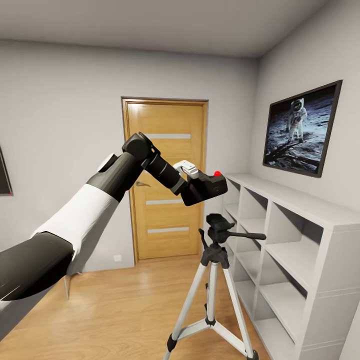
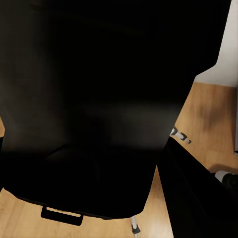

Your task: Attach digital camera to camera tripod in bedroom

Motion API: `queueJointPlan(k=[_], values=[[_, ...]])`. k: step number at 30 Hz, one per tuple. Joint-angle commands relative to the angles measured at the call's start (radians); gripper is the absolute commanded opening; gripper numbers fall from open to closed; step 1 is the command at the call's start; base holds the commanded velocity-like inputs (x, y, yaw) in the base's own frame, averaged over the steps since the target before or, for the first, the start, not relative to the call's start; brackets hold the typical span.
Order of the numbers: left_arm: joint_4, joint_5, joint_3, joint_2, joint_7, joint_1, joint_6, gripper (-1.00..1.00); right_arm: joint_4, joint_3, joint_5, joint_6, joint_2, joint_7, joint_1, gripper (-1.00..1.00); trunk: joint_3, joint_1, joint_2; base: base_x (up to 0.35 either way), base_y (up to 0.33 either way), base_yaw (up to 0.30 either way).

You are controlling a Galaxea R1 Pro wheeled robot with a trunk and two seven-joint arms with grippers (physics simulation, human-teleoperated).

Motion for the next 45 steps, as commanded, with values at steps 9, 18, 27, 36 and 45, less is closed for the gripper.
queueJointPlan(k=[9, 18, 27, 36, 45], values=[[0.0, -0.011, -0.003, -0.004, -0.012, 0.001, 0.01, -1.0, 0.003, 0.003, -0.006, -0.003, 0.0, -0.001, -0.001, 1.0, 0.0, 0.0, -0.001, 0.003, -0.001, 0.0], [0.005, -0.011, -0.114, -0.02, -0.011, 0.003, 0.01, -1.0, 0.003, 0.003, -0.006, -0.003, 0.0, -0.001, -0.001, 1.0, 0.0, 0.0, -0.001, 0.0, 0.0, 0.0], [0.009, -0.011, -0.14, -0.038, -0.011, 0.003, 0.01, -1.0, 0.003, 0.003, -0.006, -0.002, 0.0, -0.001, -0.001, 1.0, 0.0, 0.0, -0.001, 0.0, 0.0, 0.0], [0.035, -0.01, -0.134, -0.049, -0.013, 0.001, 0.01, -1.0, 0.003, 0.003, -0.006, -0.003, 0.0, -0.001, -0.001, 1.0, 0.0, 0.0, -0.001, 0.0, 0.0, 0.0], [0.157, -0.008, -0.096, -0.064, -0.018, -0.013, 0.01, -1.0, 0.003, 0.003, -0.006, -0.003, 0.0, -0.001, -0.001, 1.0, 0.0, 0.0, -0.001, 0.0, 0.0, 0.0]])
